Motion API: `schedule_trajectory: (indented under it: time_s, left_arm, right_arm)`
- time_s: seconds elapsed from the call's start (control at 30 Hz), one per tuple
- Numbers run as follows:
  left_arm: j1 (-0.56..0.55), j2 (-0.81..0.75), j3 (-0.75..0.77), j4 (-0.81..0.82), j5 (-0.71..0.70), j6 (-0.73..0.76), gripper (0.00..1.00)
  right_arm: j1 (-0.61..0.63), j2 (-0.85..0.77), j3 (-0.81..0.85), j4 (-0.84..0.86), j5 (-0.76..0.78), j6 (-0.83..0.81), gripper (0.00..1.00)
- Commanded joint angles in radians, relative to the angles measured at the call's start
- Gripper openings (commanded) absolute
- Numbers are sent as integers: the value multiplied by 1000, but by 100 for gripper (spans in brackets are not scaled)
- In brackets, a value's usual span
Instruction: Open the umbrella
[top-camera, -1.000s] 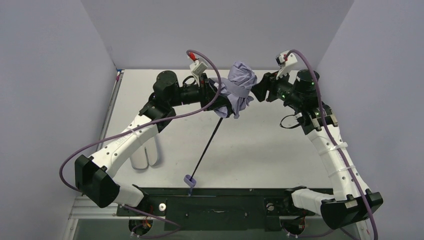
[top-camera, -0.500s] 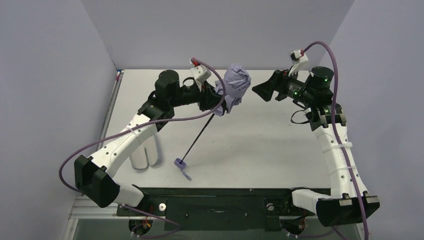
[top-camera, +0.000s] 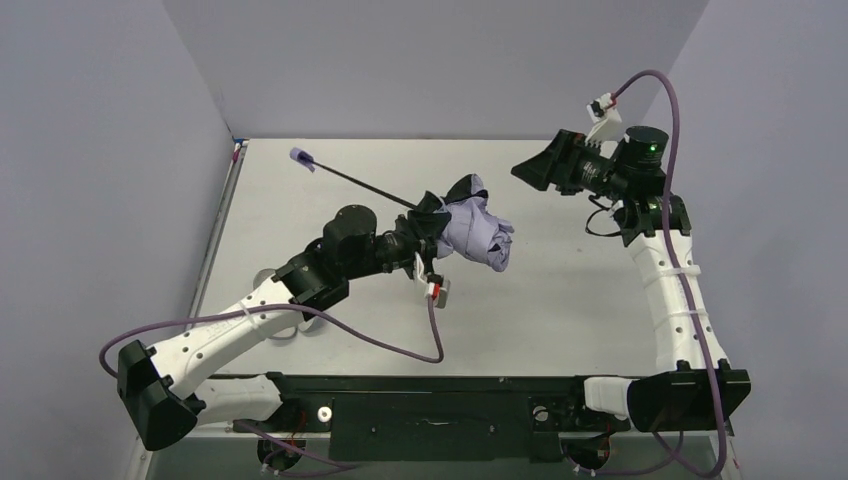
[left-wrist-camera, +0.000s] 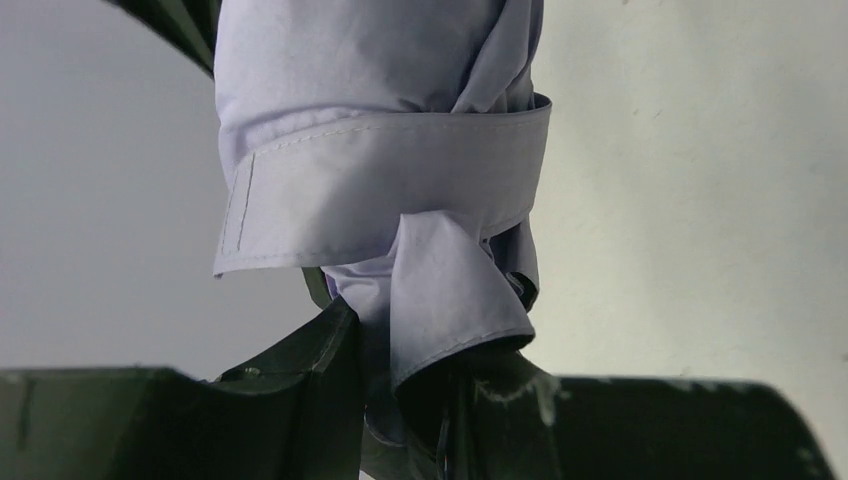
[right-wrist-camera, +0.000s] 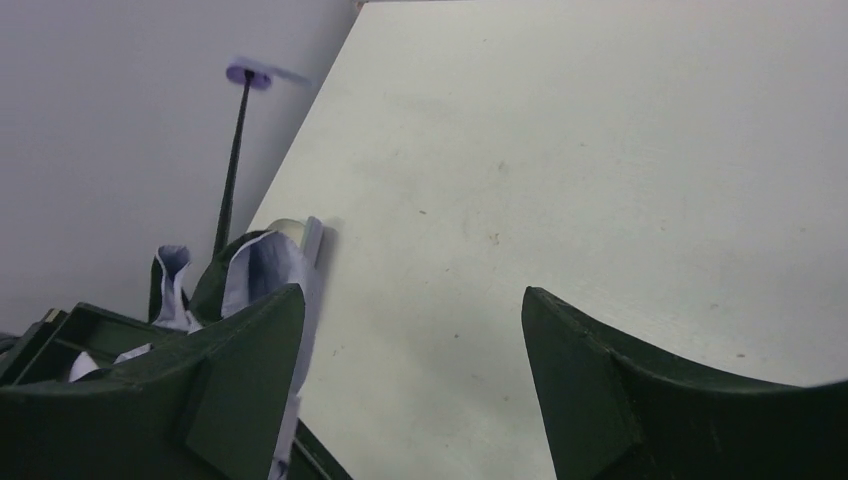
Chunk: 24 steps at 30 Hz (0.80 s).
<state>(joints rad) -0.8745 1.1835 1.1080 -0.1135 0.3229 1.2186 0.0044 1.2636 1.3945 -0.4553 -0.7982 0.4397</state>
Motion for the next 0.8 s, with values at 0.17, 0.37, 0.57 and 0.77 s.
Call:
schedule_trajectory:
  time_s: [0.17,0.37,0.57,0.77]
  left_arm:
    - [-3,-22,-158,353,-40,560,0]
    - [5,10,-176,454,-97,560,0]
    - [6,37,-170,530,-104,542,0]
    - [6,60,-162,557,-95,537,0]
  right_arm:
    - [209,7,46,-160,-104,-111,75]
    - [252,1,26,-293,-86,-258,82]
    - [315,9,7,-415,-69,-394,84]
    - [380,26,25,-418,-86,-432,81]
